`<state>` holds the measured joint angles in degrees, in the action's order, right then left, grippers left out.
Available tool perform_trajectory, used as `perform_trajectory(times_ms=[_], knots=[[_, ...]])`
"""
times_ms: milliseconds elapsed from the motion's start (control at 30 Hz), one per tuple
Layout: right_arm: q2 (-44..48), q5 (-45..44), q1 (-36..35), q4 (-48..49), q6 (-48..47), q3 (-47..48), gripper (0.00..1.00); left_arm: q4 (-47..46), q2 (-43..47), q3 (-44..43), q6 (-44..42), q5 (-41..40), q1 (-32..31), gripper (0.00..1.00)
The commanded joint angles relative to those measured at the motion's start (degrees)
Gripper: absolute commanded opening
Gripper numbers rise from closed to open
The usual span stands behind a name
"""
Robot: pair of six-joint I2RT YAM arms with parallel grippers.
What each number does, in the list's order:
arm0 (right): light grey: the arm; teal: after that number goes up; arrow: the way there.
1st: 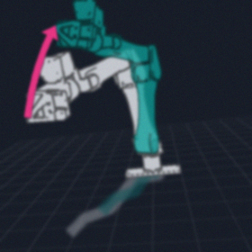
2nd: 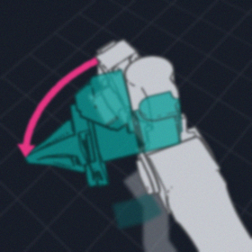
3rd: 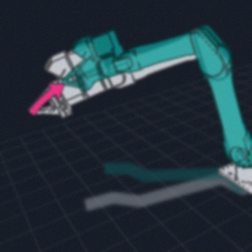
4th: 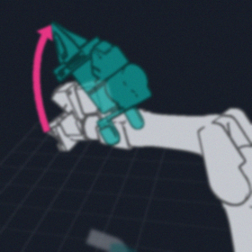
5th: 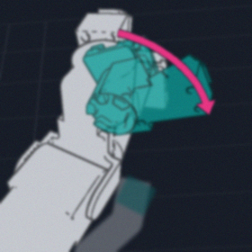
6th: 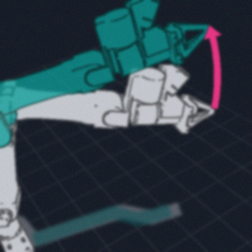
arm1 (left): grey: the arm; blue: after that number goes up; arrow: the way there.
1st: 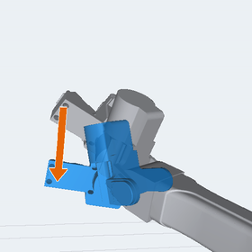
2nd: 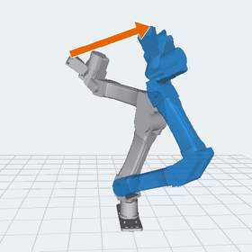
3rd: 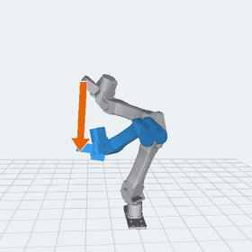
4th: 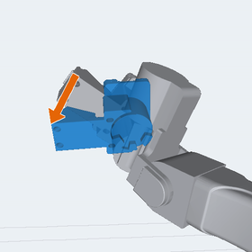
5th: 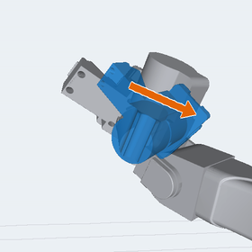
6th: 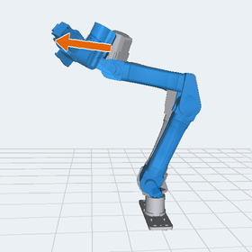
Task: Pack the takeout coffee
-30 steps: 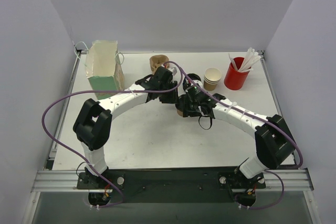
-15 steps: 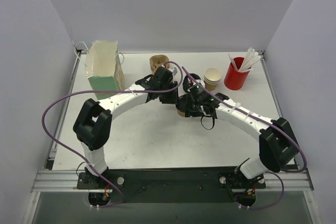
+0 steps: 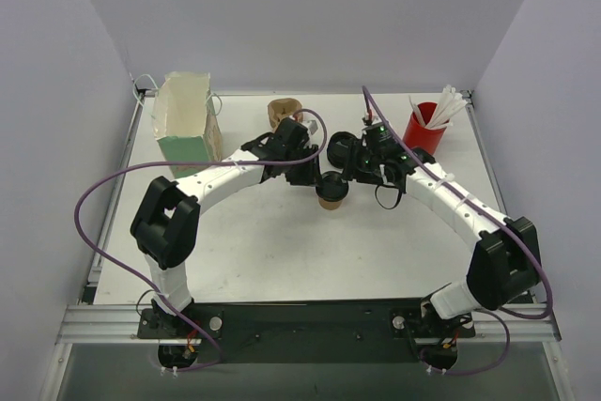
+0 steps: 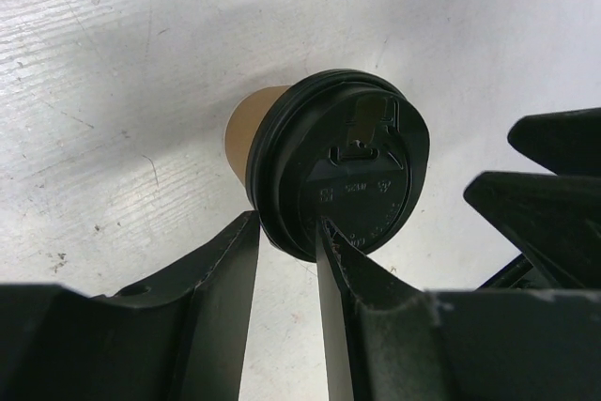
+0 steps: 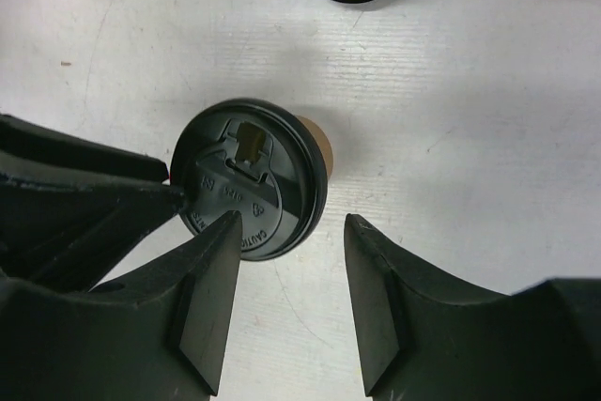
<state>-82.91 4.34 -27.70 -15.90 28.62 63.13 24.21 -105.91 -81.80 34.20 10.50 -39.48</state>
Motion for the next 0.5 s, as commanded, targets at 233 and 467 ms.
perform_trajectory(times_ms=[233,467], knots=[[-6.20,1.90,0.55,0.17,1.70,3.49,0.33,-1.09,1.05,-4.68,0.17,-0.04,1.25,0.40],[-7.00,1.81,0.46,0.61,1.70,2.96,0.31,-0.39,-0.26,-5.74,-0.09,0.05,1.17,0.36]])
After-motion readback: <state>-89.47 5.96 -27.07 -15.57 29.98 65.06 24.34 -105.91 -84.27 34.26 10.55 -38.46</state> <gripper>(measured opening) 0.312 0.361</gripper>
